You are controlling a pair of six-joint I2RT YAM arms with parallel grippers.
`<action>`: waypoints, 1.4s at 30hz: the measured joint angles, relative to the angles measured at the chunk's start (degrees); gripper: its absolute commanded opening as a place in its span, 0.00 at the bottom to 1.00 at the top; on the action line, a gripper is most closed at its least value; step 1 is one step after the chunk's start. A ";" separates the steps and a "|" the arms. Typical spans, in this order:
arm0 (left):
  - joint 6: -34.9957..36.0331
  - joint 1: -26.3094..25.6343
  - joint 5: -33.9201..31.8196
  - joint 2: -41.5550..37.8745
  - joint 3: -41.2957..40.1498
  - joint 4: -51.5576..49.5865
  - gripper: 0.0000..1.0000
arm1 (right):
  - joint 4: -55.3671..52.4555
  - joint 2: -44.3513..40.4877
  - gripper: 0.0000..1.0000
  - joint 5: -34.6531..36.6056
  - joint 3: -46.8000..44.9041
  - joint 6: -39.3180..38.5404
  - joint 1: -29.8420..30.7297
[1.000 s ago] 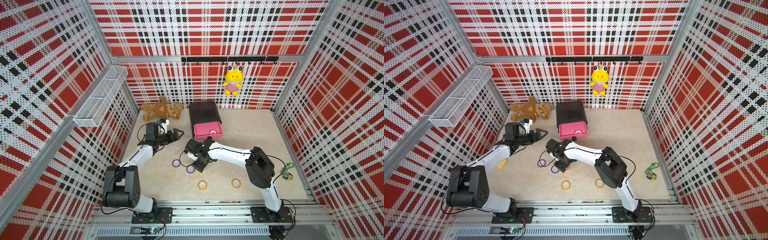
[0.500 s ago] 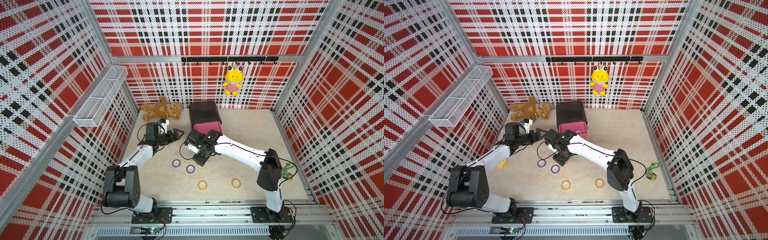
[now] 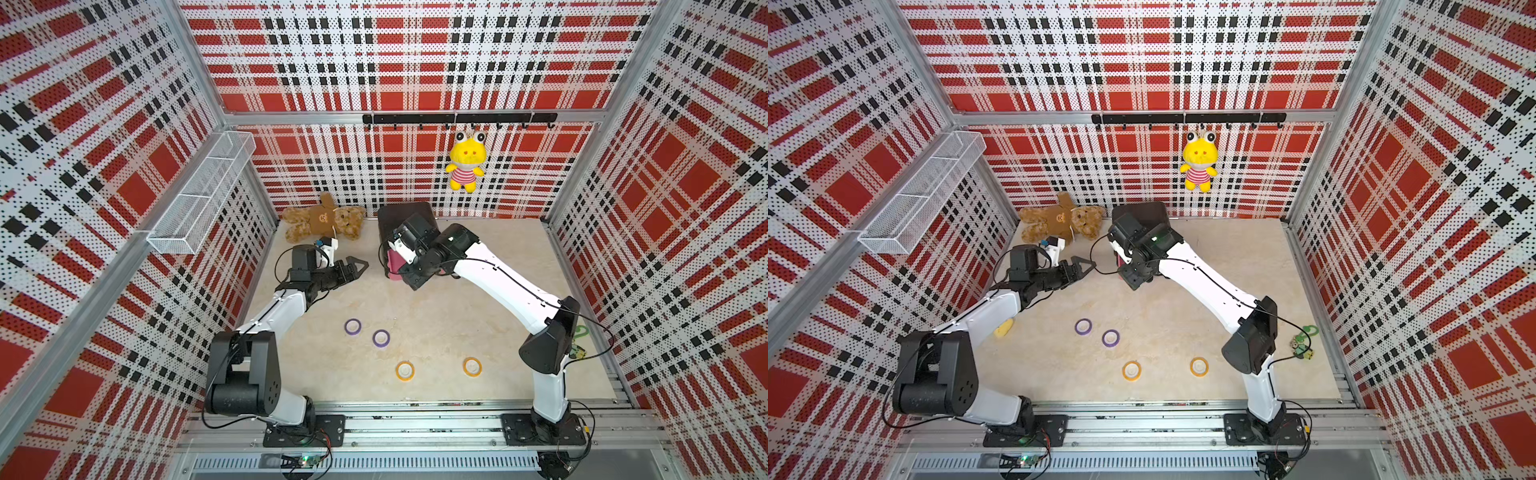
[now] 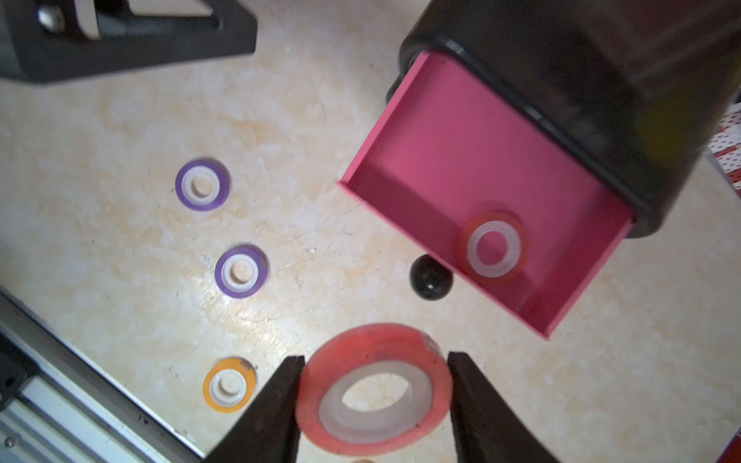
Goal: Place the transparent tape into the drawer according to color
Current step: Pick up the tape at the center of the board, then place the tape in the drawer.
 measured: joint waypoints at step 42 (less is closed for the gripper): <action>0.02 -1.36 -0.02 0.00 0.00 0.39 0.90 | 8.74 11.45 0.69 0.31 2.47 1.57 -8.46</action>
